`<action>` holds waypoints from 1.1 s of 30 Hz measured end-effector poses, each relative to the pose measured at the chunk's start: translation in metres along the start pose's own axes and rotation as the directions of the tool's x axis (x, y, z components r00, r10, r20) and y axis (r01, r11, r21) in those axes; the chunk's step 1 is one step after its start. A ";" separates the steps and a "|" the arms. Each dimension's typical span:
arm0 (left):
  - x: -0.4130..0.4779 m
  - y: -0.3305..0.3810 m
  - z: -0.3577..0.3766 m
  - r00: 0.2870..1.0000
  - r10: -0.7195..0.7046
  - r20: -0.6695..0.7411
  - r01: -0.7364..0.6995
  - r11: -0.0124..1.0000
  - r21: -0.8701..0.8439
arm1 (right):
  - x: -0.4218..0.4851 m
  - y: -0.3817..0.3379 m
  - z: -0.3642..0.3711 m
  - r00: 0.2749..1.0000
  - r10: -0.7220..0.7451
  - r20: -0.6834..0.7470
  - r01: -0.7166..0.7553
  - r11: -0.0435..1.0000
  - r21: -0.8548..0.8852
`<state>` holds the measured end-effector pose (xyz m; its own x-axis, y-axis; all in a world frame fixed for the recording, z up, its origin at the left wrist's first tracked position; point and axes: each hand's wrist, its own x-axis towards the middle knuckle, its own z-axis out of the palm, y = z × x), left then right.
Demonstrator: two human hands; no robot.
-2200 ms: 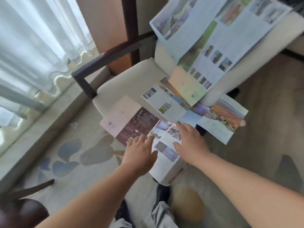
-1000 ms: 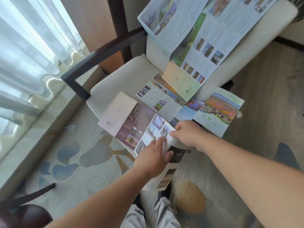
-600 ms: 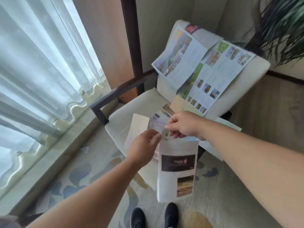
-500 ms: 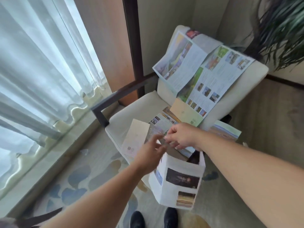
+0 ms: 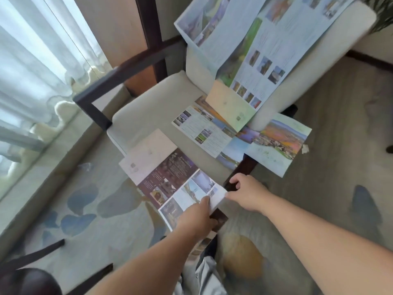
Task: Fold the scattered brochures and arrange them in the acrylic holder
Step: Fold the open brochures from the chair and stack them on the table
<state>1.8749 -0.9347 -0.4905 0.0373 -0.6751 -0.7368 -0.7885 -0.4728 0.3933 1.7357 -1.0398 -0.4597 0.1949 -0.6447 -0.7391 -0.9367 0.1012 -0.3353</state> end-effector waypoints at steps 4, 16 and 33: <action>0.002 -0.001 -0.002 0.998 0.021 -0.061 -0.021 1.000 0.006 | 0.002 0.014 0.003 0.999 0.035 -0.020 -0.033 0.995 0.091; -0.027 0.007 -0.122 0.968 0.043 -0.246 -0.133 0.922 -0.363 | -0.015 -0.011 -0.057 0.999 -0.042 -0.009 0.043 0.965 0.258; -0.106 0.020 -0.219 0.888 0.010 -0.460 -0.285 0.796 -0.534 | -0.091 -0.128 -0.181 0.856 -0.500 -0.131 0.517 0.828 0.218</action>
<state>1.9891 -0.9966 -0.2840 0.3079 -0.8644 -0.3974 -0.3105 -0.4861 0.8169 1.7856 -1.1311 -0.2438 0.5970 -0.7020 -0.3883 -0.6113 -0.0846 -0.7869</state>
